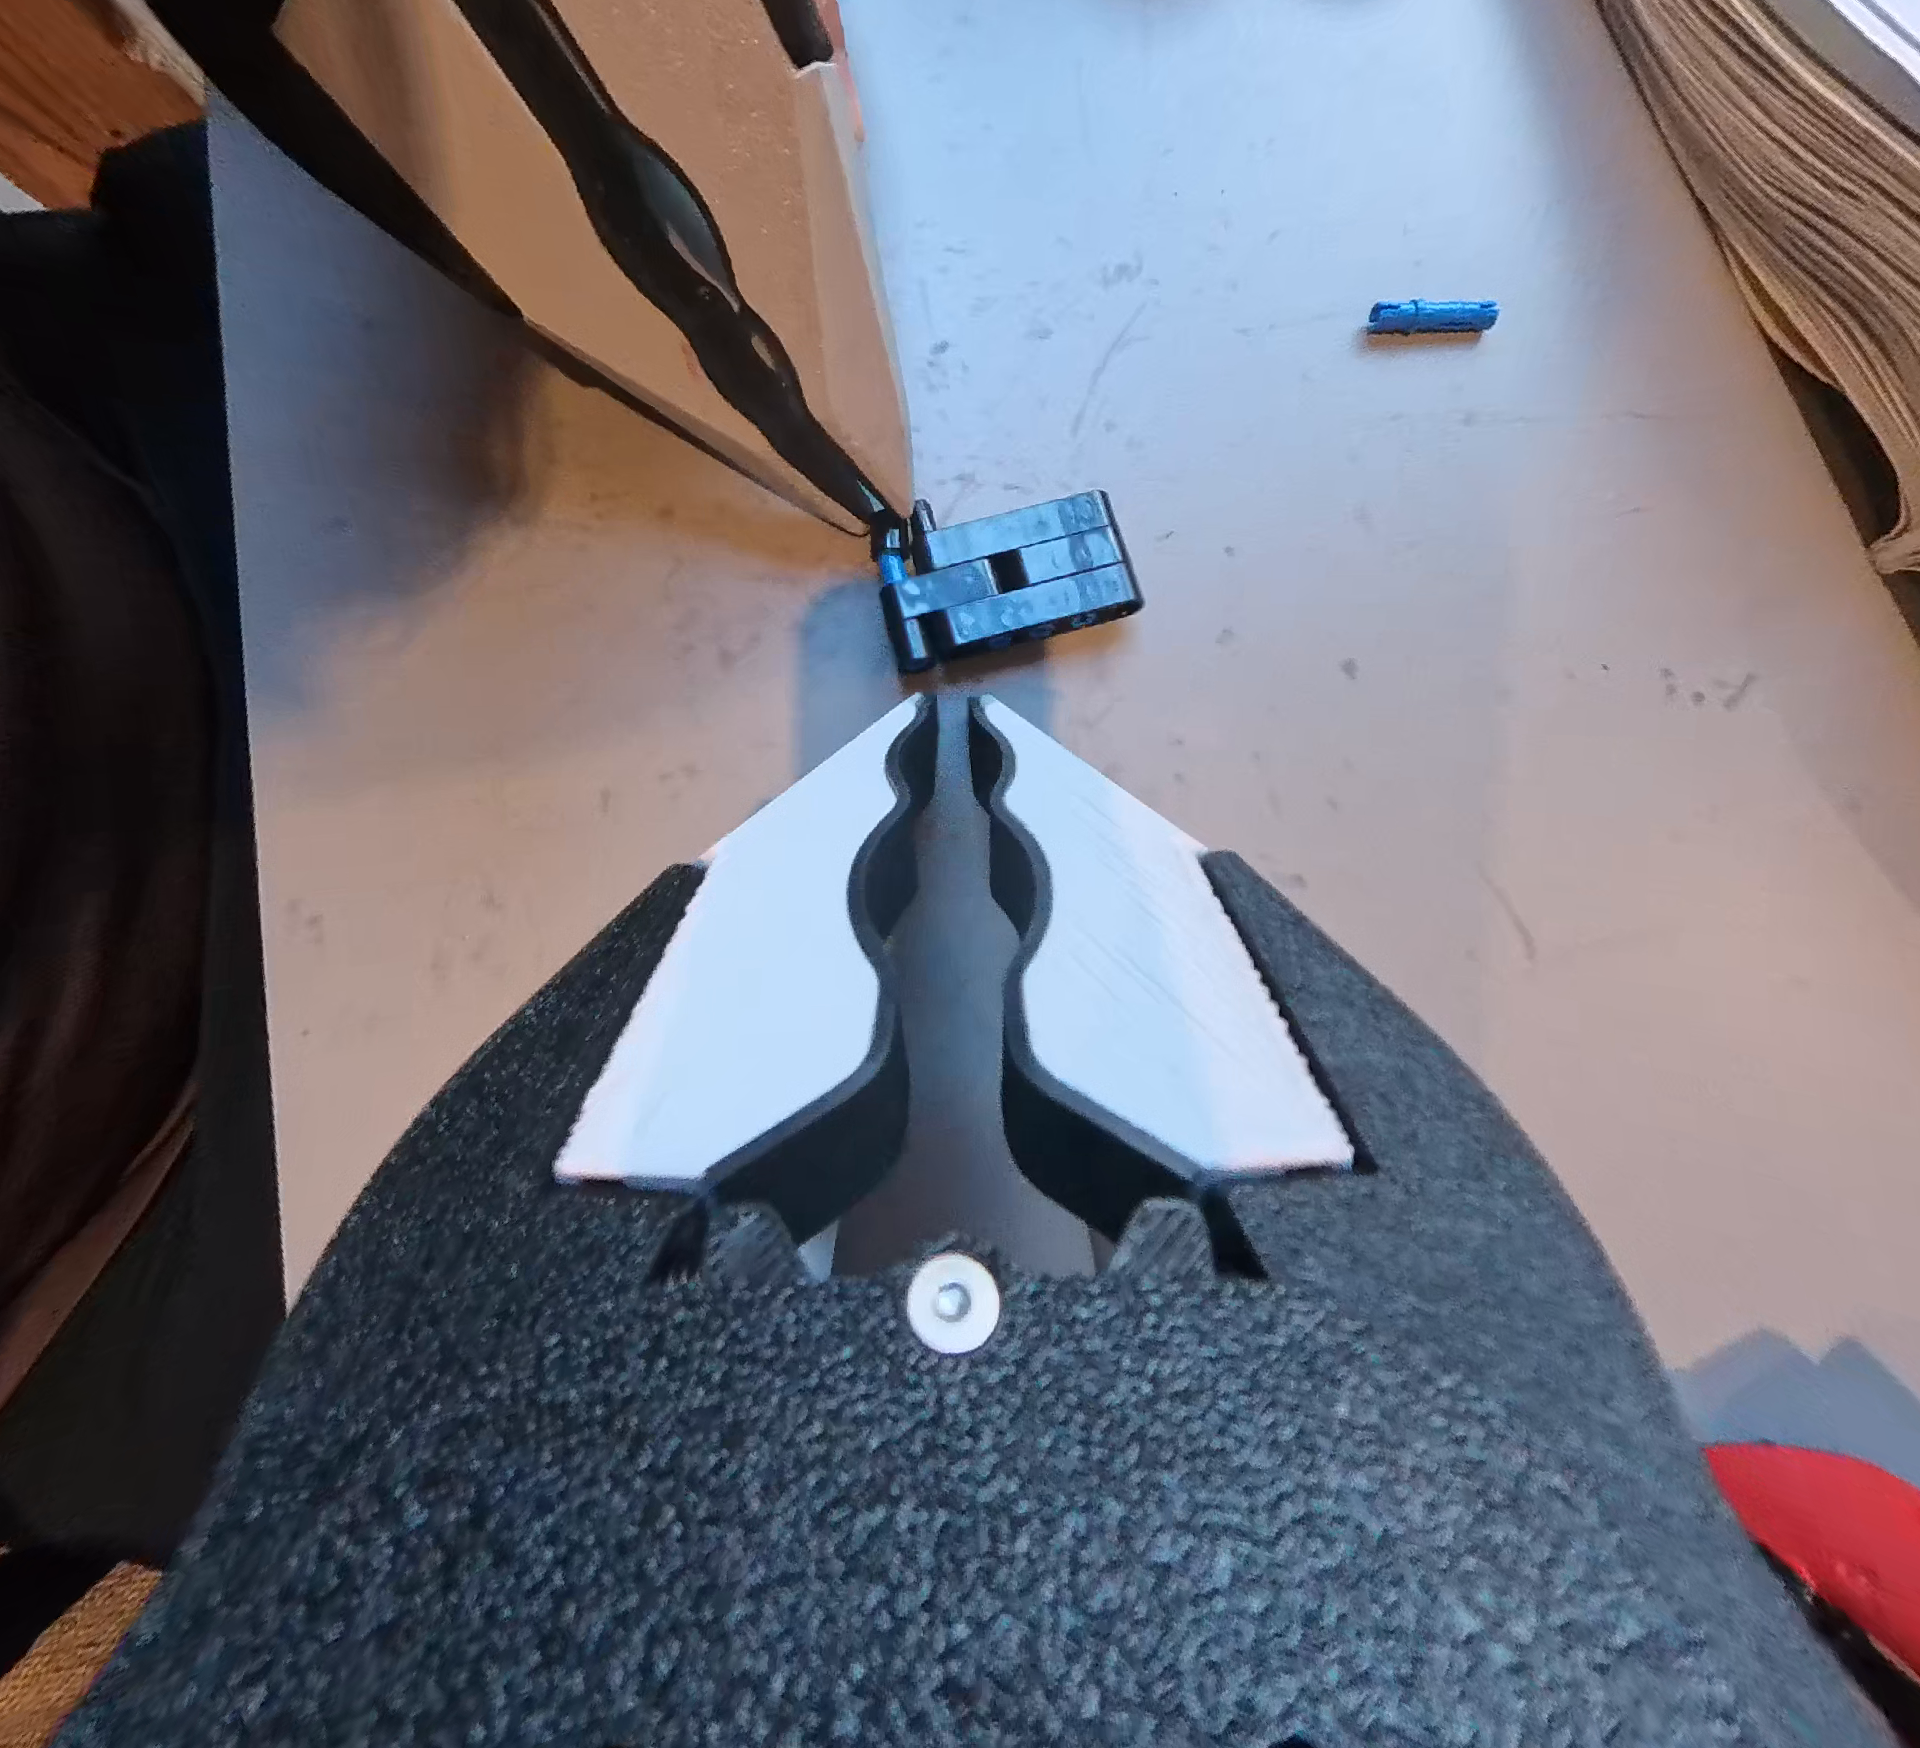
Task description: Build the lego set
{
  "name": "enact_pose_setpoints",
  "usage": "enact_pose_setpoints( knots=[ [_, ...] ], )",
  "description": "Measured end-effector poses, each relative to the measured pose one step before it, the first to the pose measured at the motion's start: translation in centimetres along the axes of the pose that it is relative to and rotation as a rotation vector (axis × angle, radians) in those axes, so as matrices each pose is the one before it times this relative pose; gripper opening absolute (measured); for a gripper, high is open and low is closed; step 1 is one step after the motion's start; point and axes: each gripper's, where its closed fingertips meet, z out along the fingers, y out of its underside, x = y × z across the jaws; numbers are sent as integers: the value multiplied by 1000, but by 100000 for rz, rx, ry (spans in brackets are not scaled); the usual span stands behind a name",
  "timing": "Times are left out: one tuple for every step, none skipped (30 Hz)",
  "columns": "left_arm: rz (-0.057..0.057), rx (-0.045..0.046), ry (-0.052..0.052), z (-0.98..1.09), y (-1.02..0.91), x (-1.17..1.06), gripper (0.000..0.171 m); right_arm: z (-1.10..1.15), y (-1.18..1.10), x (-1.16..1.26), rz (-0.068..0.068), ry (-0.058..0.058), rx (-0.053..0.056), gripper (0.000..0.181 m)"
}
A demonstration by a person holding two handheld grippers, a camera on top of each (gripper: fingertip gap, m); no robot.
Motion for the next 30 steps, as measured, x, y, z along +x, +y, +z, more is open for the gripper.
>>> enact_pose_setpoints(
  knots=[
    [-243, -22, 152, -6, 1, 4, 2, 38, -55, -59, -539, 3, 238, 6],
    [-61, -50, 24, -3, -2, -4, 2, 44, -68, -52, -448, -154, 308, 6],
    [-125, -37, 22, 6, -6, -6, 2, 89, -121, -135, 106, -837, 574, 7],
    [-446, -104, 80, 6, 0, 1, 2, 95, -77, -148, 556, -996, 457, 5],
    [-604, -220, 61, -7, 1, -6, 2, 24, -19, -56, 284, -491, 88, 5],
    [-527, -196, -35, 10, 2, -9, 2, -5, 15, -14, 188, -158, 62, 4],
    [-409, -303, -86, 1, 5, -6, 2, 1, 8, -19, 407, -124, 66, 4],
    [-304, -460, -80, 3, 10, -6, 2, -15, 7, 5, 364, -36, -120, 4],
    [-340, -514, 2, -4, -6, -1, 3, -38, 39, -22, 43, -2, -424, 4],
    [-220, -398, 36, 4, 8, -2, 3, -79, 51, -22, -98, 68, -581, 4],
    [-194, -201, 21, -3, 0, -5, 3, -68, 21, -57, 62, -226, -317, 4],
    [-528, -51, 119, -3, -1, -4, 2, -7, -39, -162, 408, -972, 254, 3],
    [-1018, 8, 229, -2, 7, 3, 2, 98, -75, -198, 784, -1277, 549, 3],
    [-1260, 43, 197, 12, -7, -14, 2, 156, -54, -68, 692, -443, 401, 3],
    [-1145, -3, 71, -3, 6, -10, 2, 64, -45, 83, 229, 454, 250, 1],
    [-781, -3, -204, -5, -5, -8, 2, 9, -30, 51, 313, 72, -32, 1],
    [-474, -403, -697, -1, 25, -33, 2, 23, -24, 24, 573, -126, 60, 1],
    [-625, -870, -914, -25, 50, -53, 2, 29, -42, -3, 336, -16, 342, 1],
    [-758, -955, -842, -22, 60, -69, 2, 41, -52, -64, -38, -164, 431, 0],
    [-1353, -1060, -955, -23, 96, -110, 2, 66, -52, -174, -219, -672, 352, 0],
    [-1667, -812, -843, -4, 66, -108, 2, 81, -53, -238, -7, -1196, 282, 0],
    [-1114, -93, -679, 16, 19, -61, 2, 139, -118, -352, 371, -1980, 480, 0],
    [16, 602, -243, 7, -22, 20, 2, 175, -128, -375, 474, -2326, 650, 0],
    [2174, 390, 1602, -32, 24, 262, 0, 112, -108, -38, 342, -469, 375, 0],
    [1814, 1364, 1483, -30, -172, 274, 0, -15, -10, 183, -177, 875, -207, 0],
    [339, 176, 133, 14, -22, 12, 0, -97, 78, 178, -460, 778, -659, 0],
    [-316, 46, 197, 13, 9, -13, 0, -142, 145, 102, -196, 422, -679, 0],
    [-346, -279, -341, -11, 71, -112, 0, -159, 170, 69, 81, 372, -527, 0],
    [275, -100, -575, -7, 91, -125, 0, -191, 200, 49, 20, 443, -560, 0],
    [660, 25, -468, -20, 93, -108, 0, -237, 217, 154, -53, 1148, -755, 0]
  ],
)
